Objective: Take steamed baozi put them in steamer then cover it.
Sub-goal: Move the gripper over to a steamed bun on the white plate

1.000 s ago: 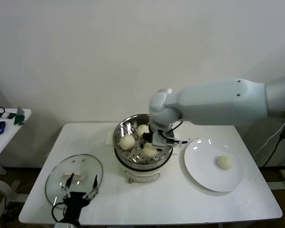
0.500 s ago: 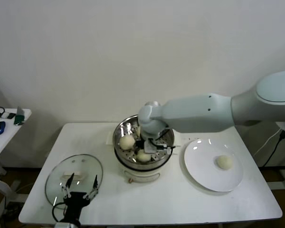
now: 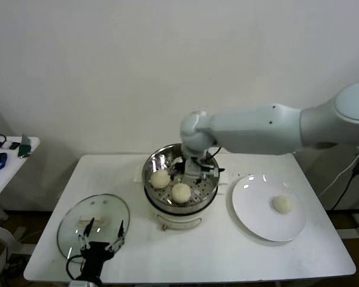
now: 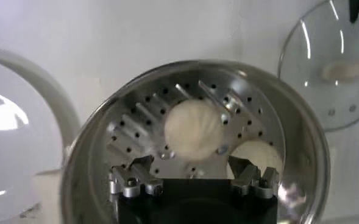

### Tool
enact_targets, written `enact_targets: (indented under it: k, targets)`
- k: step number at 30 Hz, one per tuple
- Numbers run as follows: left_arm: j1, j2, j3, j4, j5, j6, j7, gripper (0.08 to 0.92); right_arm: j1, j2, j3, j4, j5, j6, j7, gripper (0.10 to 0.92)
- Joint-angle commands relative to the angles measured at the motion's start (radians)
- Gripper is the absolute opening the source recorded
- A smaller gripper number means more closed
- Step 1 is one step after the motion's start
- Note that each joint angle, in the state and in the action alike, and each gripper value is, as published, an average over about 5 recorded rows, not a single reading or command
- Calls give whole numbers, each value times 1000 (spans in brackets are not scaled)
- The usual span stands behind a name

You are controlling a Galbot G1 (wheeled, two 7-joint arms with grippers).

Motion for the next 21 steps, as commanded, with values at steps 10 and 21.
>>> enact_targets:
  k: [10, 21]
  targets:
    - [-27, 2, 7, 14, -10, -2, 4, 823, 230, -639, -352, 42, 335, -444, -87, 823]
    - [-36, -8, -2, 42, -4, 0, 6, 823, -341, -728, 83, -172, 98, -466, -68, 823]
